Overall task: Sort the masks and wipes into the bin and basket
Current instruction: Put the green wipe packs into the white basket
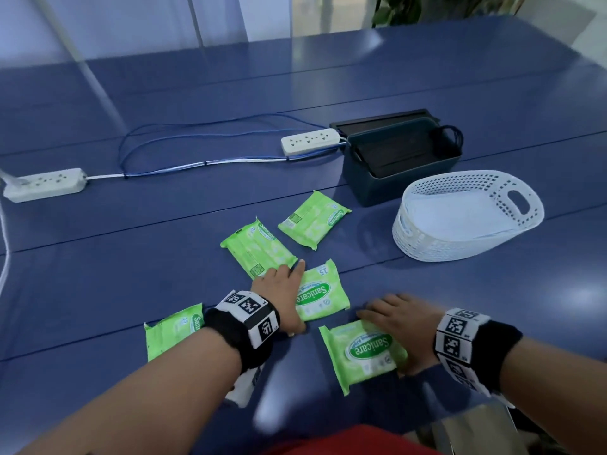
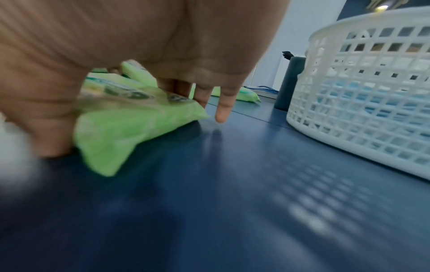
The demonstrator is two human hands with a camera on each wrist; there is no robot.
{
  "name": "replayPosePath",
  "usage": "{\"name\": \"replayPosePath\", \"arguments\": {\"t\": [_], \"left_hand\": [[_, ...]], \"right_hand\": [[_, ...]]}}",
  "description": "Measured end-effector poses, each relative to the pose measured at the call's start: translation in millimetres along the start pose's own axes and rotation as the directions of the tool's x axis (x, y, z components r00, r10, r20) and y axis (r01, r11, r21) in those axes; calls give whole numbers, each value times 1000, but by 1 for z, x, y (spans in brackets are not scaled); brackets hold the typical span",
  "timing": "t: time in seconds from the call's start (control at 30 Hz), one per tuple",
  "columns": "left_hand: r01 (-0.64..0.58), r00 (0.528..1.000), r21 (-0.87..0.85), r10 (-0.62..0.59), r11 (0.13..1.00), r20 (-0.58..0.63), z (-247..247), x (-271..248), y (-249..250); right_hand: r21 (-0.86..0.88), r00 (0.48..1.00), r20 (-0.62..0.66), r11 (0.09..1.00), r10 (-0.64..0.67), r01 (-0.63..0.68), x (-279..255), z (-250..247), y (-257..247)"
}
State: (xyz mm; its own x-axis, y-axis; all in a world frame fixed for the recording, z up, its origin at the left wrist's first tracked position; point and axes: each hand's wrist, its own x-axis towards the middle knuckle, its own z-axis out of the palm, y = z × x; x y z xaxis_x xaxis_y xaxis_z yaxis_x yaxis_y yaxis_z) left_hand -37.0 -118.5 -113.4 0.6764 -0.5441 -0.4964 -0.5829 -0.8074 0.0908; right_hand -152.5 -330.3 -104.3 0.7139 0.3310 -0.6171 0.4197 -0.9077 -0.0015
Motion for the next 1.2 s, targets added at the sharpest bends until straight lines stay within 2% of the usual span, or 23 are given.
{"name": "replayPosePath", "arguments": {"t": [0.1, 0.23, 0.37, 0.43, 0.5, 0.67, 0.8, 0.9, 1.0, 1.07, 1.13, 1.2], "left_hand": [[11, 1000, -21, -12, 1000, -6, -2, -7, -16], [47, 999, -161, -44, 986, 21, -9, -16, -44], [35, 999, -287, -28, 957, 30, -9, -25, -64], [36, 999, -394, -48, 918, -21, -7, -29, -69], [45, 993, -491, -93, 870, -73, -5, -32, -74], [88, 970, -613, -208, 785, -128, 1, -33, -79], [121, 955, -682, -272, 722, -119, 5, -38, -74], [142, 937, -727, -328, 672, -120, 9, -40, -65], [167, 936, -824, -349, 542, -40, 10, -44, -65], [226, 941, -834, -335, 504, 53, 8, -47, -69], [290, 927, -847, -352, 446, 131, 6, -47, -69], [304, 918, -909, -343, 287, 199, 3, -45, -66]], "right_hand": [[21, 998, -21, 998, 61, -61, 0, 2, -3], [268, 986, -66, 955, 150, -128, -17, -7, 13], [434, 948, -228, 895, 220, -104, -27, -21, 26], [466, 902, -347, 882, 255, -70, -21, -28, 32], [453, 872, -414, 890, 261, -51, -10, -36, 37], [597, 901, -295, 797, 319, -86, 25, -50, 26], [656, 963, -162, 752, 216, -58, 57, -63, 11], [688, 975, -106, 722, 198, -72, 78, -69, 1], [730, 965, -49, 669, 256, -140, 94, -73, -5], [675, 958, -42, 716, 282, -181, 100, -73, -9], [596, 961, -89, 787, 263, -160, 101, -72, -14], [552, 966, -123, 824, 226, -123, 98, -76, -18]]}}
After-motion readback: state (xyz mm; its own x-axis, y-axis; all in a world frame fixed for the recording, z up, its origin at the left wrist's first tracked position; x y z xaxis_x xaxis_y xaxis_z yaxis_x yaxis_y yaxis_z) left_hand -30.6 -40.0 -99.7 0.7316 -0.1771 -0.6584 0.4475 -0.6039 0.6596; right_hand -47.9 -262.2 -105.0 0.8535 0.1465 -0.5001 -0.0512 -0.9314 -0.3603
